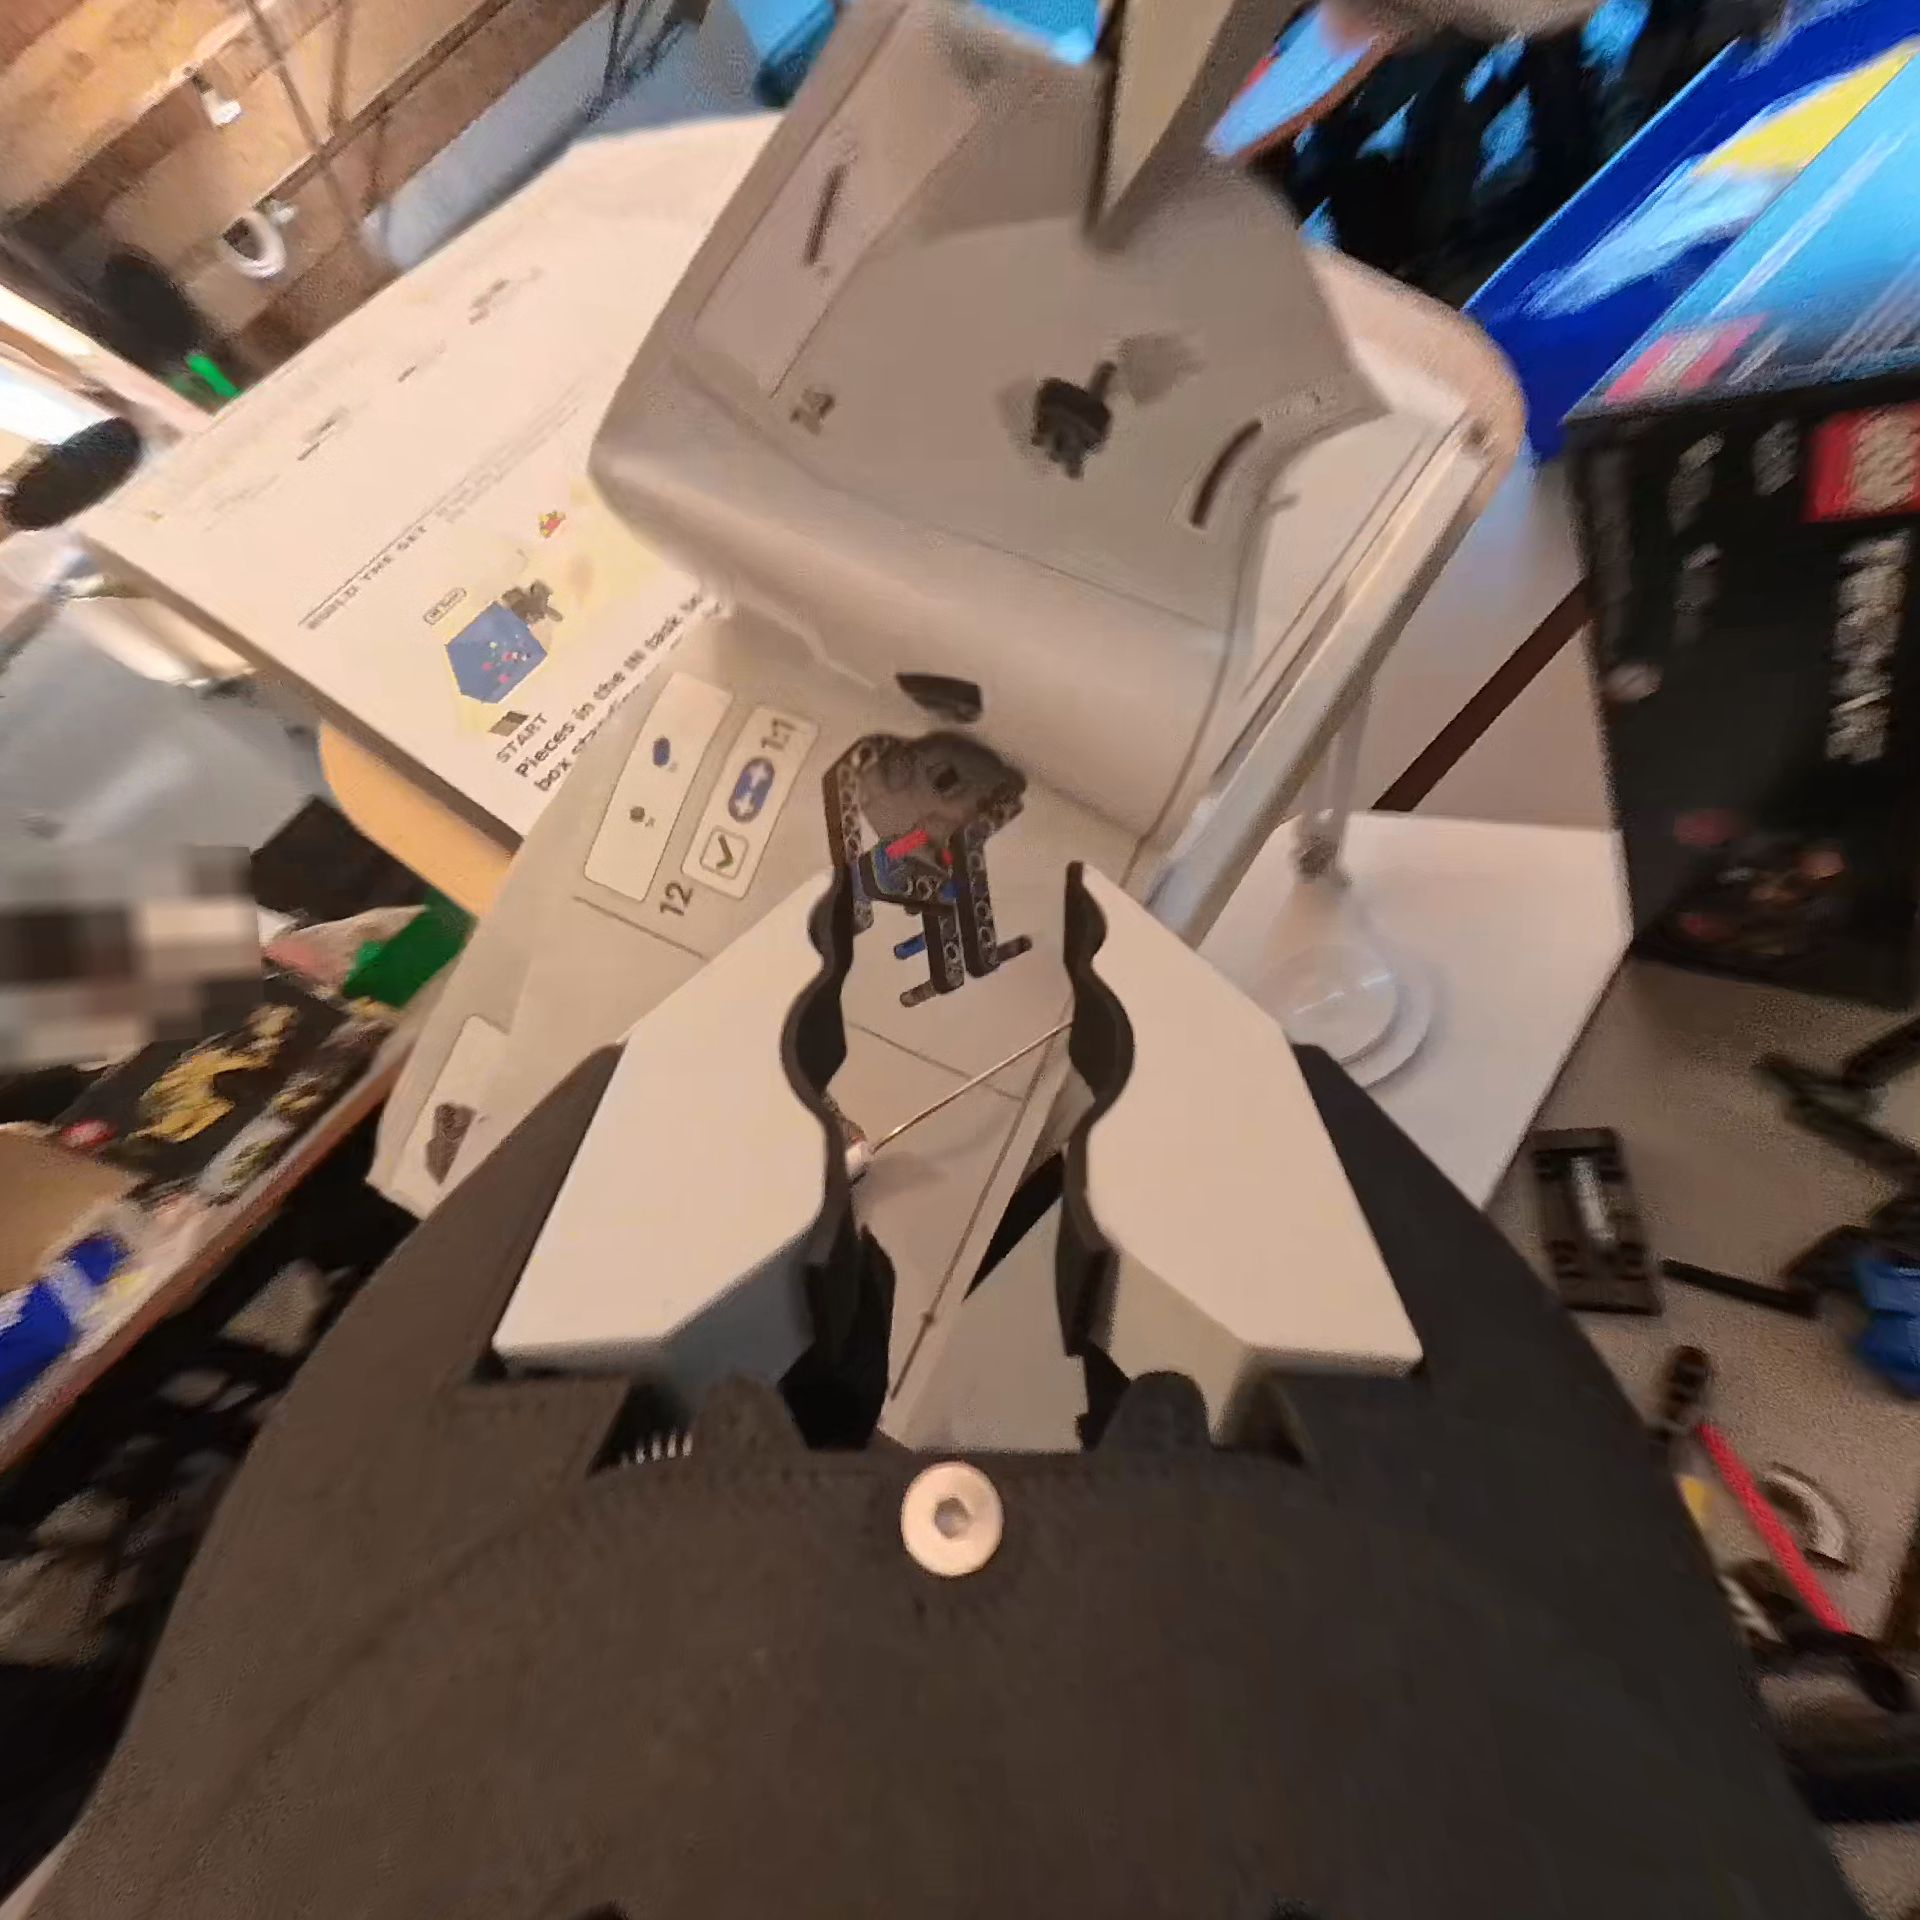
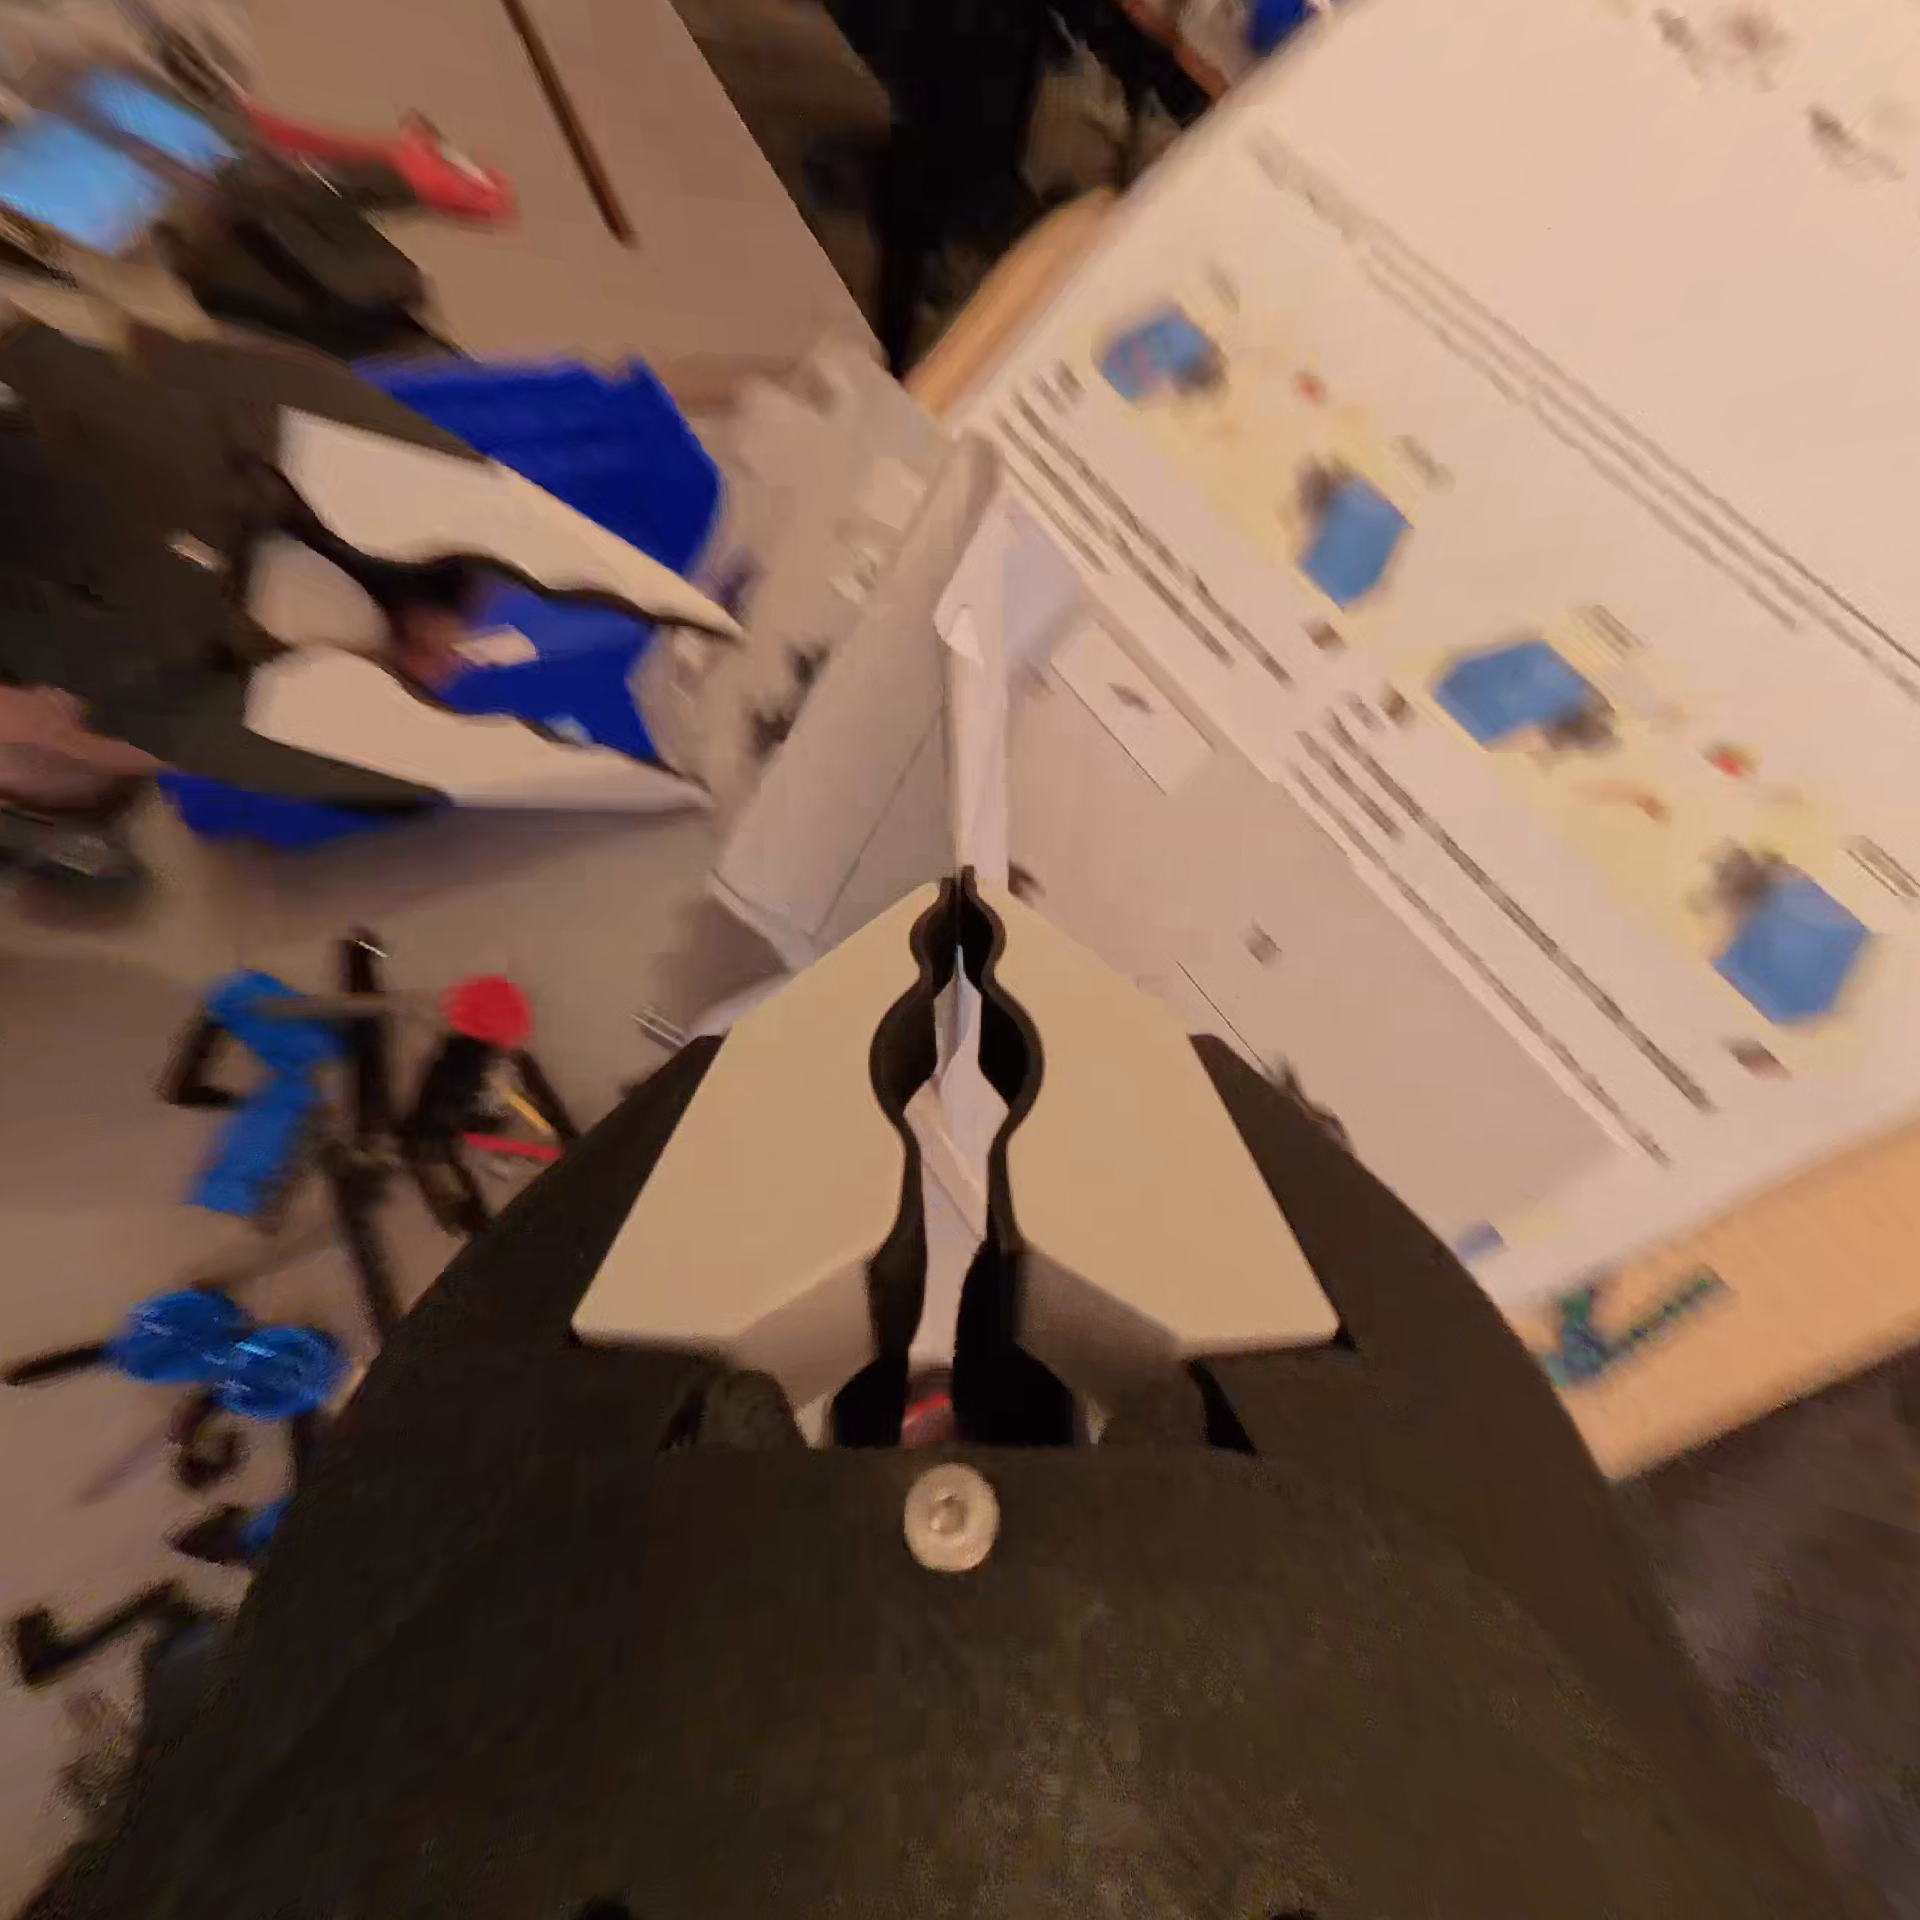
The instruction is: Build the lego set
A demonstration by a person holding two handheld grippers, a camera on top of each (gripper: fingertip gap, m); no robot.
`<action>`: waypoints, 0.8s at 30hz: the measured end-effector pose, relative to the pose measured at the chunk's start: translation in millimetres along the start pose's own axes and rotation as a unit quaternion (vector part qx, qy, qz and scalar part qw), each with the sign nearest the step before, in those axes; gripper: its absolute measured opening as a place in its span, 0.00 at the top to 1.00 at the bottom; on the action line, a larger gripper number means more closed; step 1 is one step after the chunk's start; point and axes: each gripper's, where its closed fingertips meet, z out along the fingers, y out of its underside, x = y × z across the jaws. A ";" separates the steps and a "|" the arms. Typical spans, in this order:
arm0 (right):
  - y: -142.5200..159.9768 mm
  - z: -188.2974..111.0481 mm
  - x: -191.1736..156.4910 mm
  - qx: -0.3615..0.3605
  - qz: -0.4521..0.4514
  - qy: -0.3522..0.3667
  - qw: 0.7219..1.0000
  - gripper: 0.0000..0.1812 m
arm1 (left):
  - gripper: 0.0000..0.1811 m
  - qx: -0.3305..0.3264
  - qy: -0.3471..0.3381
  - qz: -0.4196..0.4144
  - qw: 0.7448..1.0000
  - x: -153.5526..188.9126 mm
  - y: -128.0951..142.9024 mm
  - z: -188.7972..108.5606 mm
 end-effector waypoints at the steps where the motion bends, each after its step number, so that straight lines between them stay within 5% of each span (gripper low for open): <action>1: -15.7 3.9 -13.4 0.023 0.006 -0.026 0.999 1.00 | 0.79 0.017 0.022 -0.019 0.999 1.0 -5.6 -5.1; 4: -49.9 26.3 -45.0 0.061 0.015 -0.081 0.995 1.00 | 0.72 0.078 0.107 -0.096 0.987 3.7 -24.2 -26.0; 10: -72.7 80.0 -85.7 0.080 0.045 -0.166 0.982 1.00 | 0.60 0.127 0.171 -0.192 0.958 -16.4 -22.8 -51.1; 13: -69.5 99.3 -84.5 0.080 0.058 -0.165 0.981 0.99 | 0.65 0.150 0.191 -0.253 0.936 -25.3 -21.4 -54.6; 18: -61.2 110.3 -73.9 0.086 0.076 -0.150 0.982 0.97 | 0.52 0.172 0.287 -0.345 0.877 -19.5 -21.3 -64.0; 21: -51.9 116.8 -77.1 0.068 0.066 -0.146 0.985 0.93 | 0.64 0.191 0.283 -0.387 0.857 -32.3 -18.4 -64.7; 24: -48.7 120.1 -82.4 0.064 0.058 -0.144 0.986 0.90 | 0.79 0.133 0.246 -0.382 0.881 -32.1 6.3 -48.1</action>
